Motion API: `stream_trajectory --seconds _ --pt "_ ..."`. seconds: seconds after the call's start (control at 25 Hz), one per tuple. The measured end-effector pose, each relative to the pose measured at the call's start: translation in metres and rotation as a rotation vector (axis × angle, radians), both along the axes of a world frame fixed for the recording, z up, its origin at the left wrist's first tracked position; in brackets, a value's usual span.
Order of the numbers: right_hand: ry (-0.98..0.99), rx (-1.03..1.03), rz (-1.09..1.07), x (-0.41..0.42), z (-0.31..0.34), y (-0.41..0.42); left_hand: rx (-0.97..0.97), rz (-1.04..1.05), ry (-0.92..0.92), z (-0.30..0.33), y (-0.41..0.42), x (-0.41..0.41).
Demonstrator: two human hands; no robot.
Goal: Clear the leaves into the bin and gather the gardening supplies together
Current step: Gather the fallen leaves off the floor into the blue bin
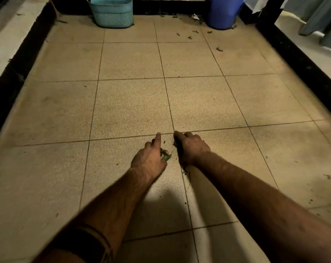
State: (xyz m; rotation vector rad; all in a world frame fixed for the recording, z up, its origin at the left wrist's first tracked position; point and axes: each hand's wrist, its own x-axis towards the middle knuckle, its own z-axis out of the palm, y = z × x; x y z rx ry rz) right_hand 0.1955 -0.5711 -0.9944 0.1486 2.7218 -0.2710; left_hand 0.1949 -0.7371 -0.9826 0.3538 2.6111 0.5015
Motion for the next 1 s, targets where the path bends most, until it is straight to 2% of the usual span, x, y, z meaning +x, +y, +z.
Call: stream_trajectory --seconds 0.12,0.32,0.4,0.52,0.6,0.64,0.76,0.88,1.0 --pt "-0.03 0.105 0.125 0.007 -0.001 0.004 -0.11 -0.009 -0.012 -0.009 0.01 0.001" --pt "0.04 0.075 0.244 0.041 0.0 0.01 -0.315 -0.126 0.064 -0.02 0.016 0.007" --pt "0.129 0.018 0.203 0.052 0.004 0.019 -0.346 -0.2 0.126 -0.024 0.012 0.017" --pt "0.261 0.037 -0.017 0.039 0.008 0.038 -0.4 -0.215 0.261 -0.021 -0.002 0.013" --pt "0.223 0.037 -0.116 0.026 0.004 0.043 -0.377 -0.198 0.308 -0.014 -0.003 0.0" --pt "0.161 0.016 -0.101 0.023 0.0 0.04 -0.34 -0.214 0.313 -0.012 0.001 -0.006" --pt "0.029 0.056 0.094 0.026 -0.011 0.025 -0.256 -0.356 0.252 -0.013 0.023 -0.018" --pt "0.108 0.094 0.193 0.037 -0.015 0.025 -0.254 -0.408 0.126 -0.025 0.024 -0.013" --pt "0.11 0.032 0.142 0.051 -0.008 0.038 -0.155 -0.377 0.146 -0.037 0.0 0.001"
